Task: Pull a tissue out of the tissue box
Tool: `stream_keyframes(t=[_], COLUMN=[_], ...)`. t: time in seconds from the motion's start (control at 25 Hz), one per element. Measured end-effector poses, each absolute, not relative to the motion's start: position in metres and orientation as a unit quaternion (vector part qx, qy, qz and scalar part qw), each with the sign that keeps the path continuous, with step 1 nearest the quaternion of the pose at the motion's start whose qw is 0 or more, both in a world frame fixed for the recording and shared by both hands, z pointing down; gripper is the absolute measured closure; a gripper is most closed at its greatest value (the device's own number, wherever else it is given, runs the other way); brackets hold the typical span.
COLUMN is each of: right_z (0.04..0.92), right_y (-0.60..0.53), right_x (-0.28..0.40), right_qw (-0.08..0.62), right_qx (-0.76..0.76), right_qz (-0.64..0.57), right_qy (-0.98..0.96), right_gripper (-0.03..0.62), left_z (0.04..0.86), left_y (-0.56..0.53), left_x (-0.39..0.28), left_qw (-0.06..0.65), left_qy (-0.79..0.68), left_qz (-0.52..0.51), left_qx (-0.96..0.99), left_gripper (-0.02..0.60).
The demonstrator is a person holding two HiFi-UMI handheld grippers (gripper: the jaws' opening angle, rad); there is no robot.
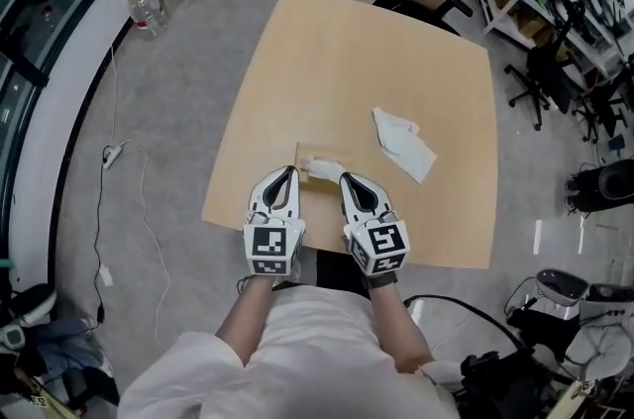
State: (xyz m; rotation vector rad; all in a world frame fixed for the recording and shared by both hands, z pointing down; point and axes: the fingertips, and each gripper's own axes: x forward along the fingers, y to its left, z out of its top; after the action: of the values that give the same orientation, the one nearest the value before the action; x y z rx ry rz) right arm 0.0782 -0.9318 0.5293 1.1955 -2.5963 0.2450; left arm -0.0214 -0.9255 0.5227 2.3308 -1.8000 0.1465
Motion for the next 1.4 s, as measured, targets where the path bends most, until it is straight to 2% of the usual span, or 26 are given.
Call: stream_keyframes(t=[0.76, 0.96, 1.08, 1.32, 1.36, 1.4], right_z=[0.622, 0.643, 0.658, 0.674, 0.675, 0.674], right_y=[-0.966, -0.964, -0.961, -0.963, -0.964, -0.964], right_x=[0.064, 0.058, 0.056, 0.065, 0.067, 0.068], right_qw=[0.275, 0.303, 0.326, 0.384, 0.386, 0.386], right_qx=[0.321, 0.308, 0.303, 0.320, 0.322, 0.325], right_qz=[0.099, 0.102, 0.090, 0.047, 0.046, 0.046], right_qy=[-0.901, -0.896, -0.891, -0.865, -0.863, -0.862], right_gripper=[0.586, 0.498, 0.479, 0.482, 0.489, 0.523], left_z=[0.606, 0.614, 0.619, 0.622, 0.622, 0.622], left_y=[-0.968, -0.963, -0.959, -0.958, -0.958, -0.958], left_x=[-0.008, -0.013, -0.013, -0.007, -0.006, -0.004], left_qw=[0.181, 0.186, 0.192, 0.192, 0.193, 0.193], left_qy=[-0.610, -0.614, -0.617, -0.610, -0.609, -0.607], left_qz=[0.093, 0.100, 0.104, 0.109, 0.110, 0.111], left_qx=[0.766, 0.761, 0.756, 0.761, 0.762, 0.763], left_gripper=[0.583, 0.581, 0.581, 0.581, 0.581, 0.581])
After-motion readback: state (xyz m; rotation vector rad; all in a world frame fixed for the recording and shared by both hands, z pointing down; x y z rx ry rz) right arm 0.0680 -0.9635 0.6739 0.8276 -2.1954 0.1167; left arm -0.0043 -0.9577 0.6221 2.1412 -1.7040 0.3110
